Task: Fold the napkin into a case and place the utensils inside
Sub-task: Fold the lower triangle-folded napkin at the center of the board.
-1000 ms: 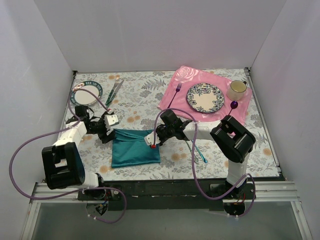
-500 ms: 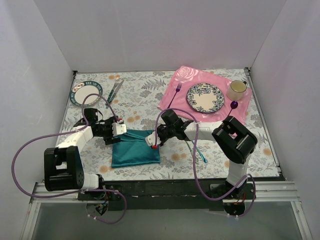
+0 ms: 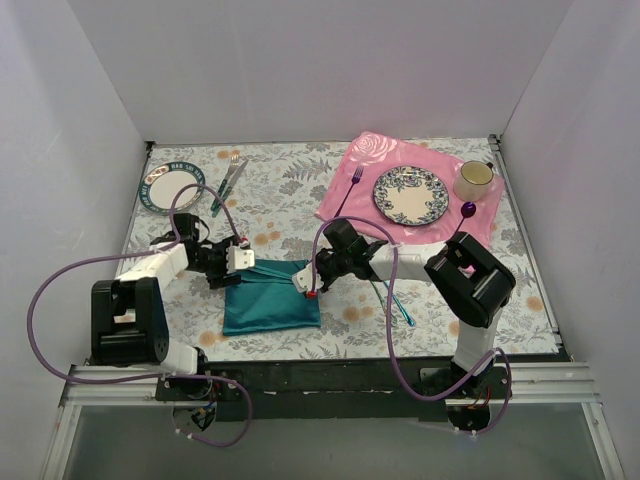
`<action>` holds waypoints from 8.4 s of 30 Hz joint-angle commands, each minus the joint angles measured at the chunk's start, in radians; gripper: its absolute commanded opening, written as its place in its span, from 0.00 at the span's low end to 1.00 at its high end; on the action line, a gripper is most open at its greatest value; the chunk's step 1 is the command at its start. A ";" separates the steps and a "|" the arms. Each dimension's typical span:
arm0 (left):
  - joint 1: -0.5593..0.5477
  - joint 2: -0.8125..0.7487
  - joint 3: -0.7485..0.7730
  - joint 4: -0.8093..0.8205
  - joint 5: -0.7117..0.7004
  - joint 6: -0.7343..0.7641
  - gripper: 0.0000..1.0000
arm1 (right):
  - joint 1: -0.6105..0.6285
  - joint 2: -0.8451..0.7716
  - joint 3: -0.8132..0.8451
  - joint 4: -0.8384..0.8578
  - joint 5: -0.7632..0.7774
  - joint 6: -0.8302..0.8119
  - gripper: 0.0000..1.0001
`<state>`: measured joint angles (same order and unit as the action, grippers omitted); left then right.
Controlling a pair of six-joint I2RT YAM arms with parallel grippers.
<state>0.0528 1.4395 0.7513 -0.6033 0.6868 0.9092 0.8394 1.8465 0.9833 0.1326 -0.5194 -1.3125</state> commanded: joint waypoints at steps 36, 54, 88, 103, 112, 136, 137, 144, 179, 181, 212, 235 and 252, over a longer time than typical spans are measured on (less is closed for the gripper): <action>-0.010 -0.105 0.037 -0.180 0.011 0.083 0.00 | -0.022 -0.118 -0.026 -0.010 -0.073 -0.037 0.01; -0.011 -0.177 -0.069 -0.290 -0.001 0.138 0.00 | 0.021 -0.151 -0.112 -0.056 -0.103 -0.125 0.01; -0.014 -0.192 -0.037 -0.381 0.037 0.090 0.33 | 0.041 -0.115 -0.101 -0.131 -0.097 -0.134 0.01; -0.037 -0.070 0.137 -0.260 0.116 -0.354 0.28 | 0.044 -0.089 -0.087 -0.188 -0.073 -0.180 0.01; -0.145 -0.042 -0.020 -0.093 -0.061 -0.424 0.15 | 0.044 -0.067 -0.066 -0.211 -0.054 -0.162 0.01; -0.226 0.137 0.095 0.005 -0.139 -0.543 0.08 | -0.043 -0.320 -0.031 -0.428 -0.030 -0.127 0.69; -0.226 0.122 0.083 0.005 -0.142 -0.534 0.08 | -0.045 -0.335 -0.012 -0.459 -0.037 -0.075 0.69; -0.231 0.070 0.049 0.020 -0.135 -0.515 0.08 | -0.074 -0.250 0.208 -0.393 -0.050 0.547 0.46; -0.255 0.013 0.011 0.040 -0.144 -0.517 0.08 | -0.174 0.057 0.256 -0.295 -0.154 1.702 0.44; -0.255 0.012 0.008 0.042 -0.145 -0.513 0.08 | -0.177 0.063 0.258 -0.280 -0.171 1.717 0.46; -0.252 -0.048 0.023 -0.012 -0.124 -0.564 0.17 | -0.212 0.126 0.216 -0.387 -0.171 1.619 0.01; -0.163 0.156 0.128 0.115 -0.041 -0.957 0.19 | -0.264 0.264 0.380 -0.439 0.015 1.398 0.01; -0.290 -0.082 -0.004 0.174 -0.128 -0.742 0.45 | -0.264 0.241 0.411 -0.464 -0.030 1.348 0.01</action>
<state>-0.1898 1.3914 0.7906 -0.4789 0.6266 0.1032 0.5827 2.0789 1.3682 -0.2951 -0.6029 0.0746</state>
